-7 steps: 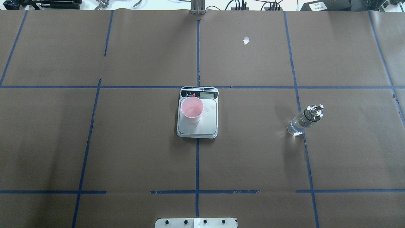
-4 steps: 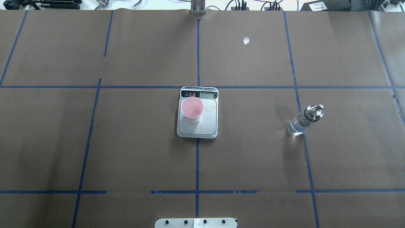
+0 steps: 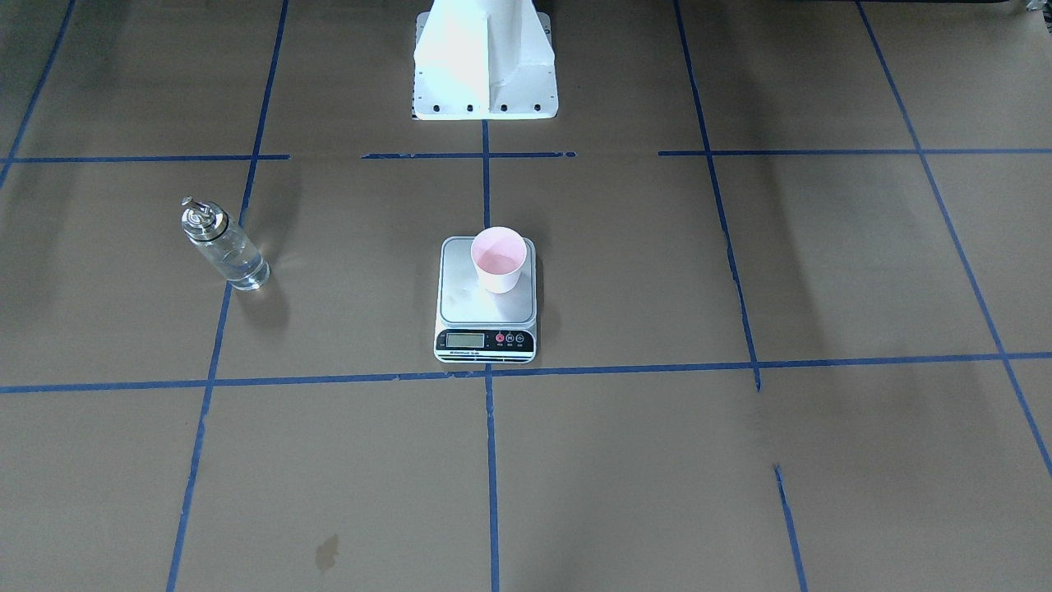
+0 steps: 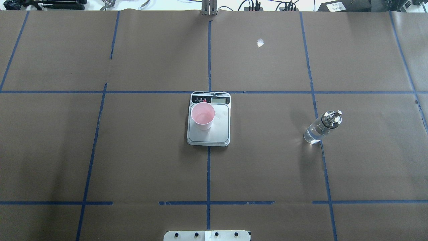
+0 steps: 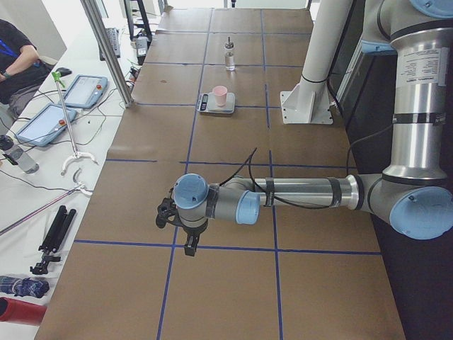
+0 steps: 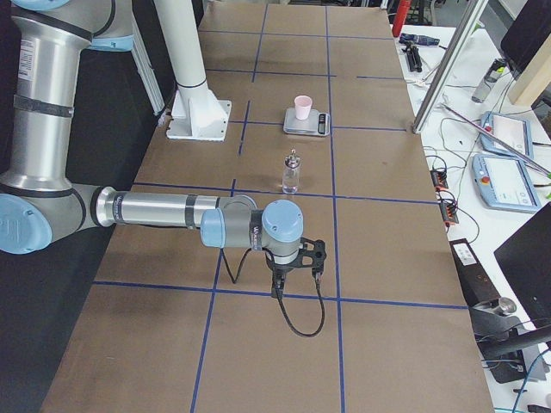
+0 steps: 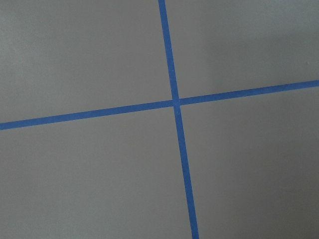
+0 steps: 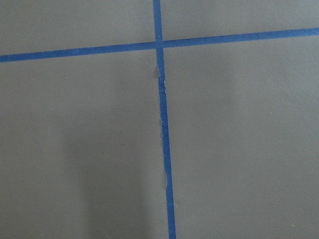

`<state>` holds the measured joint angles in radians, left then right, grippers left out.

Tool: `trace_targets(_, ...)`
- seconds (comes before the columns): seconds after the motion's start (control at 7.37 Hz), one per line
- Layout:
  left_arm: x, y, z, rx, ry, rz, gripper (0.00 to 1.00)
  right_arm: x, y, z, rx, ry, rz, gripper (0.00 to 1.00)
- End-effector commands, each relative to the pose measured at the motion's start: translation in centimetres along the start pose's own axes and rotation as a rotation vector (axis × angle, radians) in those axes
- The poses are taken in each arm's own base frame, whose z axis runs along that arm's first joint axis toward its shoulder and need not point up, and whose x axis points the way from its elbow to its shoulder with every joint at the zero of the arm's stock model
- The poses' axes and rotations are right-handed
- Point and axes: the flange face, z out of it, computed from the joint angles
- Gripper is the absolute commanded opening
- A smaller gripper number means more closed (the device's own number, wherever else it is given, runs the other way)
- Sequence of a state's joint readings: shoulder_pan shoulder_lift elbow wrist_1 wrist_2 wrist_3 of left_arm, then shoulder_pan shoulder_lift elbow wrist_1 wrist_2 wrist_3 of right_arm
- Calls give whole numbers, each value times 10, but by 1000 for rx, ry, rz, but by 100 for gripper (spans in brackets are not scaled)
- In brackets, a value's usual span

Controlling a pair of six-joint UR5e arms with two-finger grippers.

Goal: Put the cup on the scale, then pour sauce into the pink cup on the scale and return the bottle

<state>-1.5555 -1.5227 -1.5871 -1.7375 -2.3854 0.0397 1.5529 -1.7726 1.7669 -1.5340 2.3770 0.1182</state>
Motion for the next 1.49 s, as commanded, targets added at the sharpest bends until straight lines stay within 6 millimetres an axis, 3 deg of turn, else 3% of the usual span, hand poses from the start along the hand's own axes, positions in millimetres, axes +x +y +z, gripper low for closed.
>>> trace_targets(0.0,0,0,0,1,0,1,100,-1,0,0,0,-1,-1,100)
trace_targets(1.36,0,2,0,-1,0,-1,100,-2,-2,0,21,-3,-26,100)
